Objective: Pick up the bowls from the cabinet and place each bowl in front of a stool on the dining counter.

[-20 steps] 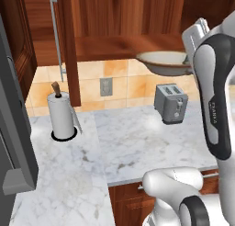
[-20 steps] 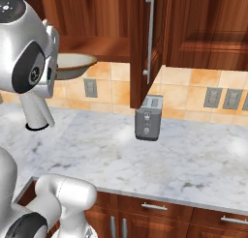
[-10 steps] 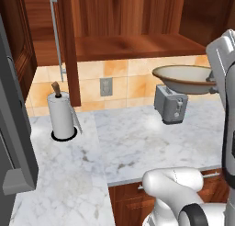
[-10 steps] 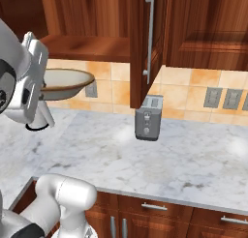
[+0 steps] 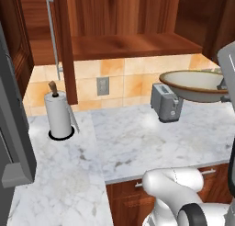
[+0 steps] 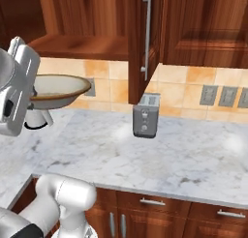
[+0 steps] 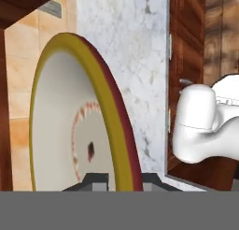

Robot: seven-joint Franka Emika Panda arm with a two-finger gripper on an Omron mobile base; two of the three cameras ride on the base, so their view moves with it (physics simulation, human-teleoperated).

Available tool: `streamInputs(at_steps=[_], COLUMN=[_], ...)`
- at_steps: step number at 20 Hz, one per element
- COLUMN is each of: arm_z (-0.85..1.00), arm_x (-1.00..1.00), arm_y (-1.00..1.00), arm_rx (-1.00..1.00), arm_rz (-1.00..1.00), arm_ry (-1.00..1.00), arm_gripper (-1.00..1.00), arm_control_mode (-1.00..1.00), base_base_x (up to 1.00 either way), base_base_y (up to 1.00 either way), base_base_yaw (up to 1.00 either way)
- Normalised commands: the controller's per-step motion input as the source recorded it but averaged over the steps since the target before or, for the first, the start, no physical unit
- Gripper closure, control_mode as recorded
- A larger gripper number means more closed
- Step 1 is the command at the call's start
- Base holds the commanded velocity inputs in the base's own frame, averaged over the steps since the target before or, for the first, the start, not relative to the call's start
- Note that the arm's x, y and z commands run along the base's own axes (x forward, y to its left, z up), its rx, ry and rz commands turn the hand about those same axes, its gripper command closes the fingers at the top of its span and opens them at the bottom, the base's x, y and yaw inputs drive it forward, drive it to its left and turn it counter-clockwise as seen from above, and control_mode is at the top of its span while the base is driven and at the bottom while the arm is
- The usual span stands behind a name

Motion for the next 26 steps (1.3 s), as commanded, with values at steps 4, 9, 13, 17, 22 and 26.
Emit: streamInputs(at_steps=[4, 9, 13, 17, 22, 26], arm_z=[0.0, 0.0, 0.0, 0.0, 0.0, 0.0], arm_x=[0.0, 0.0, 0.0, 0.0, 0.0, 0.0], arm_y=[0.0, 0.0, 0.0, 0.0, 0.0, 0.0], arm_rx=[0.0, 0.0, 0.0, 0.0, 0.0, 0.0], arm_rz=[0.0, 0.0, 0.0, 0.0, 0.0, 0.0], arm_ry=[0.0, 0.0, 0.0, 0.0, 0.0, 0.0], arm_gripper=[1.0, 1.0, 1.0, 1.0, 1.0, 1.0], arm_control_mode=[1.0, 1.0, 1.0, 1.0, 1.0, 1.0], base_base_x=[-0.74, -0.37, -0.07, 0.0, 0.0, 0.0], base_base_y=[-0.45, -0.13, 0.0, 0.0, 0.0, 0.01], base_base_yaw=[-0.54, -0.77, -0.96, -1.0, -1.0, -0.95])
